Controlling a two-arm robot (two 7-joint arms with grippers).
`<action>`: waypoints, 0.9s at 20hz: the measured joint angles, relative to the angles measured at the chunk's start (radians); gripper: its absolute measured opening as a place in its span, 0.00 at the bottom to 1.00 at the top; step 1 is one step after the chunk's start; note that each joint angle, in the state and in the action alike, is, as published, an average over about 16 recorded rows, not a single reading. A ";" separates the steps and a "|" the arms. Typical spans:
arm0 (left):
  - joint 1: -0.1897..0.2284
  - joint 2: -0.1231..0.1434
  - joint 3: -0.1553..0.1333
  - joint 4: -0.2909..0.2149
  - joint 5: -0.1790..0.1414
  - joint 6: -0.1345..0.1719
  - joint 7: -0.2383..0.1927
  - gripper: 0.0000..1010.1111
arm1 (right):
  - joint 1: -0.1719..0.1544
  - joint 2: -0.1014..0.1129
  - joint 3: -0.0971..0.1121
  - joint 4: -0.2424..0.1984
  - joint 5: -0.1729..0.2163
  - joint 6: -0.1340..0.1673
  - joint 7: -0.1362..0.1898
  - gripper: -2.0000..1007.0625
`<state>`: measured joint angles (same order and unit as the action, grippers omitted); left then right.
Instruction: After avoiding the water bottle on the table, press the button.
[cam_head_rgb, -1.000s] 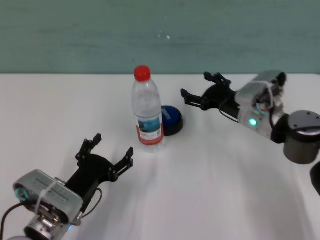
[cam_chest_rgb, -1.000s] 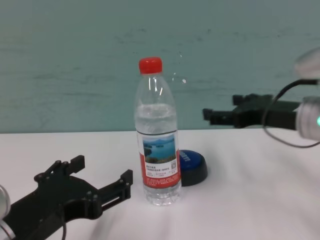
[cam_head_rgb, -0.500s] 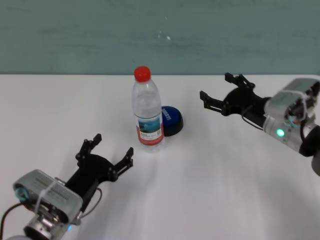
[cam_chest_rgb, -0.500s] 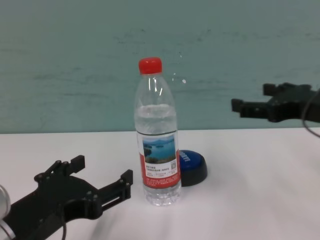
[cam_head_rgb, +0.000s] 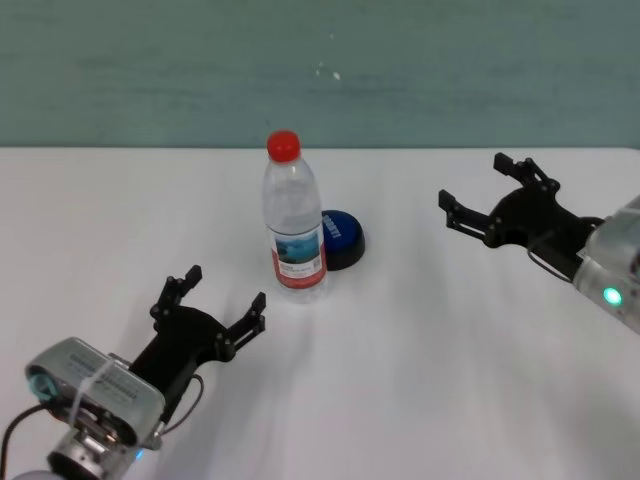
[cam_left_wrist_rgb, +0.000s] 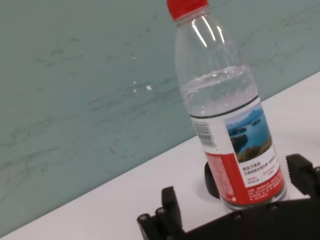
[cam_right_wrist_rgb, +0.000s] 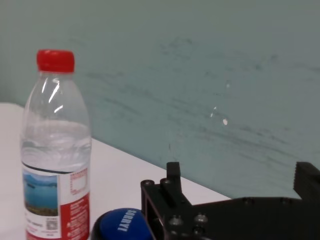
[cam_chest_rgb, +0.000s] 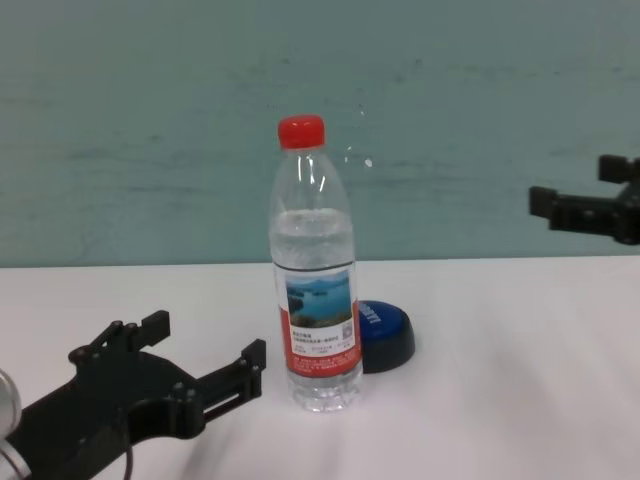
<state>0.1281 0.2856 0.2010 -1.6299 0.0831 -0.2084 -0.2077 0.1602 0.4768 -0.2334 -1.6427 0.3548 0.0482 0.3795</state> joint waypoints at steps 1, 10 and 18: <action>0.000 0.000 0.000 0.000 0.000 0.000 0.000 0.99 | -0.019 0.004 0.009 -0.015 0.005 -0.004 -0.004 1.00; 0.000 0.000 0.000 0.000 0.000 0.000 0.000 0.99 | -0.170 0.008 0.071 -0.090 0.054 -0.066 -0.016 1.00; 0.000 0.000 0.000 0.000 0.000 0.000 0.000 0.99 | -0.238 -0.010 0.072 -0.090 0.078 -0.121 0.002 1.00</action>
<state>0.1282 0.2856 0.2010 -1.6299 0.0831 -0.2084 -0.2077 -0.0783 0.4667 -0.1617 -1.7327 0.4324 -0.0726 0.3811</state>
